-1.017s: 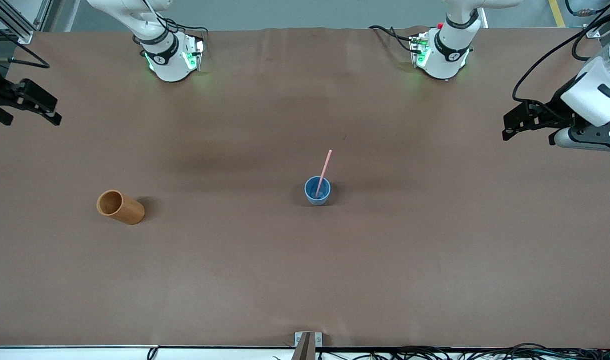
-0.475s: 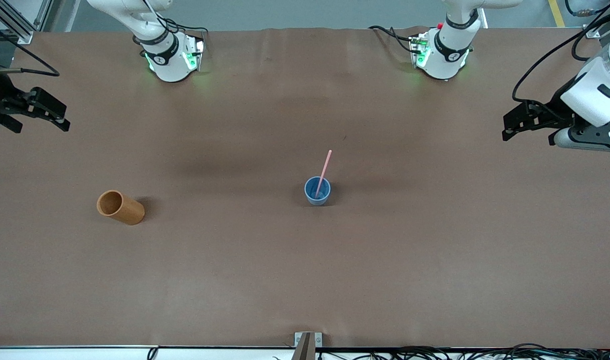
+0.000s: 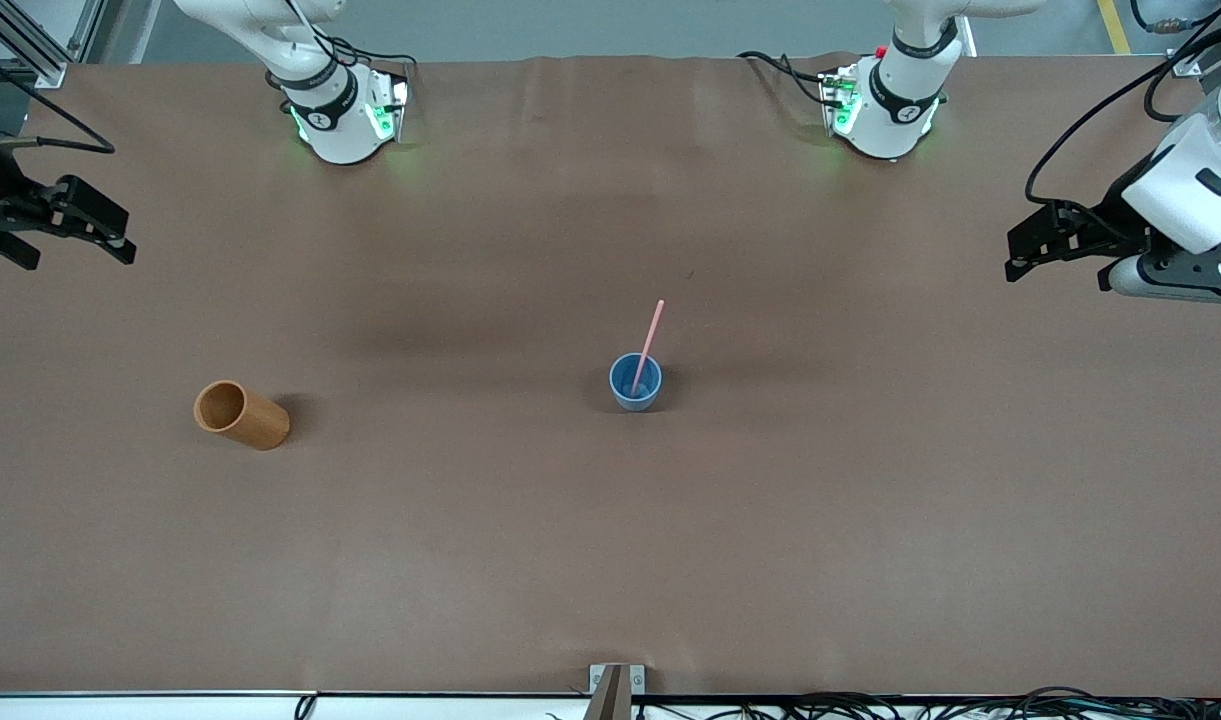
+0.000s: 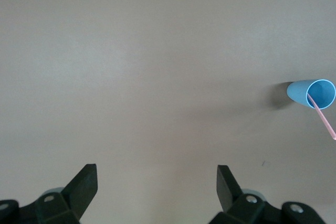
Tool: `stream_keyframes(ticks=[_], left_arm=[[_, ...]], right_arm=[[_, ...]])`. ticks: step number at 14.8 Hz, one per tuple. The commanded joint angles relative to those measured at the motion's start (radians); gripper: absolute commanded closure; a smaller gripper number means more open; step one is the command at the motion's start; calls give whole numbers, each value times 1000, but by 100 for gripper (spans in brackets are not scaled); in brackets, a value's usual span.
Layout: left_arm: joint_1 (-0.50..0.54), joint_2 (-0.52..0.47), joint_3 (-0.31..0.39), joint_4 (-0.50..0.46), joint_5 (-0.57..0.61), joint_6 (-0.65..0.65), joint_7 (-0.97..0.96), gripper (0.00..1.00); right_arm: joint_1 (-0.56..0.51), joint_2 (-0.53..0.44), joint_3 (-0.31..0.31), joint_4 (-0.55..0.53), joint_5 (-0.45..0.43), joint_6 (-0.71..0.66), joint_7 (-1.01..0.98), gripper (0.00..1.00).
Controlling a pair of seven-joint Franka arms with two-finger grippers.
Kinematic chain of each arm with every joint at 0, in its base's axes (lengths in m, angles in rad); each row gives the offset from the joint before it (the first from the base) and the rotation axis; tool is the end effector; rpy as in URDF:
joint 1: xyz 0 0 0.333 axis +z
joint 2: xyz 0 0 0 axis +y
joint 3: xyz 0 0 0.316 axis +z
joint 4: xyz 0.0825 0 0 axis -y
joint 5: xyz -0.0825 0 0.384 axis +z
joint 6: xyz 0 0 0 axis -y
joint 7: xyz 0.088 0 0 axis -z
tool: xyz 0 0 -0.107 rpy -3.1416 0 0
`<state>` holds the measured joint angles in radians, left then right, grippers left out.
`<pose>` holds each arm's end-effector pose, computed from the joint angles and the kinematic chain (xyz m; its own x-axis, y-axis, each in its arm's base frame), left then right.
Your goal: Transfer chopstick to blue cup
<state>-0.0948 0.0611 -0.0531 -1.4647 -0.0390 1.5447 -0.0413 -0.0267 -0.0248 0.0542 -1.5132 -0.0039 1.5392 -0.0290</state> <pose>0.5648 -0.0874 0.6379 0.9941 -0.1073 0.0172 -0.1079 -0.9932 0.0429 0.5437 0.0150 0.6624 0.9971 0.0564 0.0506 0.0561 -0.9984 0.0067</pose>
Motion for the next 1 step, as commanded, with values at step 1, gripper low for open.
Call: stream_keyframes(ticks=[1], left_arm=[[3, 16, -1, 32, -1, -6, 9, 0]], right_arm=[[-6, -4, 3, -9, 1, 4, -16, 0]])
